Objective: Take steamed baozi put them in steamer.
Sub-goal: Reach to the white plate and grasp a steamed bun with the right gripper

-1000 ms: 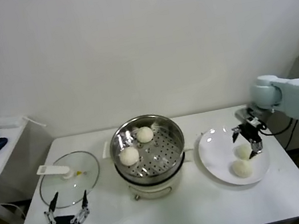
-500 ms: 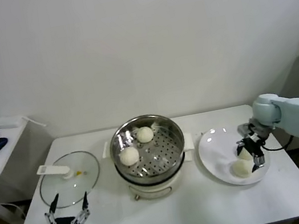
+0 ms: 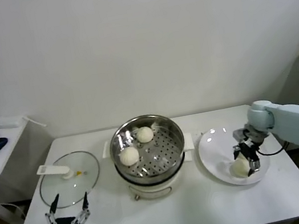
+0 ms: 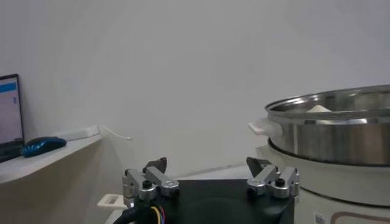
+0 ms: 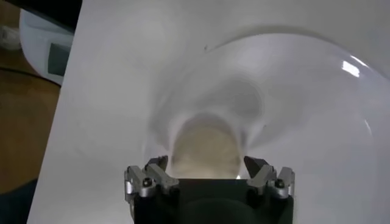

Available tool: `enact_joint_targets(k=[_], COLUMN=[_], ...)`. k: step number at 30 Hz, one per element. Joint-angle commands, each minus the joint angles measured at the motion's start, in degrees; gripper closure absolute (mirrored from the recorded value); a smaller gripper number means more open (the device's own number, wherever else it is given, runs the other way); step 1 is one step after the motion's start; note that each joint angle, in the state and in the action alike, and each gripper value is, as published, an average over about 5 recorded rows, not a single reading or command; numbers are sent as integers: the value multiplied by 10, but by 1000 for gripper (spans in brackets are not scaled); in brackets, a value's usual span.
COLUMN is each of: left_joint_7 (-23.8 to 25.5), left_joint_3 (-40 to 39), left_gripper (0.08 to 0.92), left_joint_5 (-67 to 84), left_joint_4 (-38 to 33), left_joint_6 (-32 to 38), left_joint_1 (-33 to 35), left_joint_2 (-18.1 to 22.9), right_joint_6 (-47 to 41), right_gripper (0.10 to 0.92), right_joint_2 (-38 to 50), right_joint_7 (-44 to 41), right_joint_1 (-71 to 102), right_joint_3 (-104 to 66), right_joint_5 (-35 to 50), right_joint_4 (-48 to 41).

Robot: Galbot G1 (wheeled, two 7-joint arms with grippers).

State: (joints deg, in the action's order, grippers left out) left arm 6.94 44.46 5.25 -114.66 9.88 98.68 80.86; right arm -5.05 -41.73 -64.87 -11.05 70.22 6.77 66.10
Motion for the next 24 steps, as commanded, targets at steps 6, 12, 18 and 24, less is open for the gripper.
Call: enact_joint_targets(k=[6,12,18,24], left_joint_7=[0,0,0,0], left_joint_3=[0,0,-1,-1], left_gripper=[177,177,177,177], left_joint_5=[1,1,1,0], left_joint_4=[3,4,5,5], left_joint_6=[1,1,1,1], left_joint_1=[0,-1,-2,-4], left_joint_2=[-1,-1,0,2], right_joint_6=[0,0,0,2], right_gripper=[203,225,333,363], right_joint_2=[-9,-8,-6,0], right_joint_7=[0,0,0,0], right_joint_1=[12,12,13,4], right_joint_3=[-7,-6,-6,-8], right_joint_5=[-7,-9,-10,-8], right_joint_4=[-9,-8,-6,1])
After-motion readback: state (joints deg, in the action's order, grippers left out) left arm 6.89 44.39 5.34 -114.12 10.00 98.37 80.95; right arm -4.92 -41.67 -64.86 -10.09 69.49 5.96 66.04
